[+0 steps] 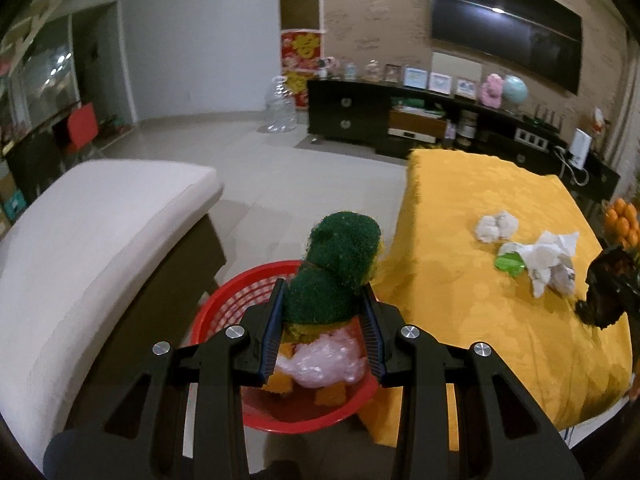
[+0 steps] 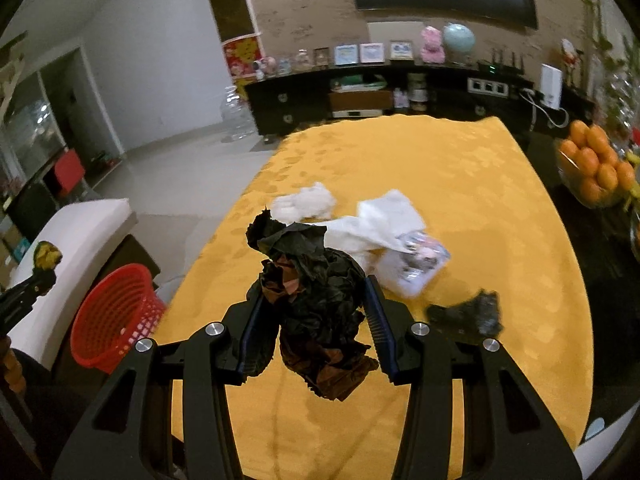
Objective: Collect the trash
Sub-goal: 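Carry the black bag and green scrubber over the red wastebasket and open both tools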
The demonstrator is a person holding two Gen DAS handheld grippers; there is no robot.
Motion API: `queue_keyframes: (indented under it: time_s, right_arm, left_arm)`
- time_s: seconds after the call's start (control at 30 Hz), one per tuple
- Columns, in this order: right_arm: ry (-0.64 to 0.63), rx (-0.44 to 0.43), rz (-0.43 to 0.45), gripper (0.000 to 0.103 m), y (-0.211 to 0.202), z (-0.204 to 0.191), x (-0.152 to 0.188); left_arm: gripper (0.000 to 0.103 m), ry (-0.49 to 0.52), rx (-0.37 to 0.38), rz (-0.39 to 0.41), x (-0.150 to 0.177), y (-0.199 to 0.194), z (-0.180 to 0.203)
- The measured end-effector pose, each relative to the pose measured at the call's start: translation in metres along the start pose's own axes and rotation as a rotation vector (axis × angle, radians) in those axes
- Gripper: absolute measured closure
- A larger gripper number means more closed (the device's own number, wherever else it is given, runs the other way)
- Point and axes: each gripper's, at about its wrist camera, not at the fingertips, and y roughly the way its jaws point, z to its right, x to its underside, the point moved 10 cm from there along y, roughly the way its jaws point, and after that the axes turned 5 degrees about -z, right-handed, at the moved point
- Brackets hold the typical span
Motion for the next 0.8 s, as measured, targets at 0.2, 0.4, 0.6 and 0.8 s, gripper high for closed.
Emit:
queue_keyframes:
  time_s: [0.2, 0.4, 0.6, 0.8]
  right_arm:
    - [-0.077, -0.047, -0.019, 0.058, 0.011, -0.043, -0.001]
    - [-0.146, -0.104, -0.054, 0.058, 0.026, -0.090, 0.001]
    - [-0.201, -0.165, -0.082, 0.058, 0.037, -0.134, 0.002]
    - [-0.243, -0.243, -0.101, 0.058, 0.042, -0.179, -0.008]
  left_arm:
    - [0.069, -0.055, -0.028, -0.025, 0.007, 0.005, -0.028]
    - [0.069, -0.093, -0.041, -0.045, 0.012, 0.011, -0.046]
    - [0.069, -0.111, -0.064, -0.057, 0.018, 0.016, -0.059]
    - [0.069, -0.146, -0.091, -0.078, 0.022, 0.023, -0.075]
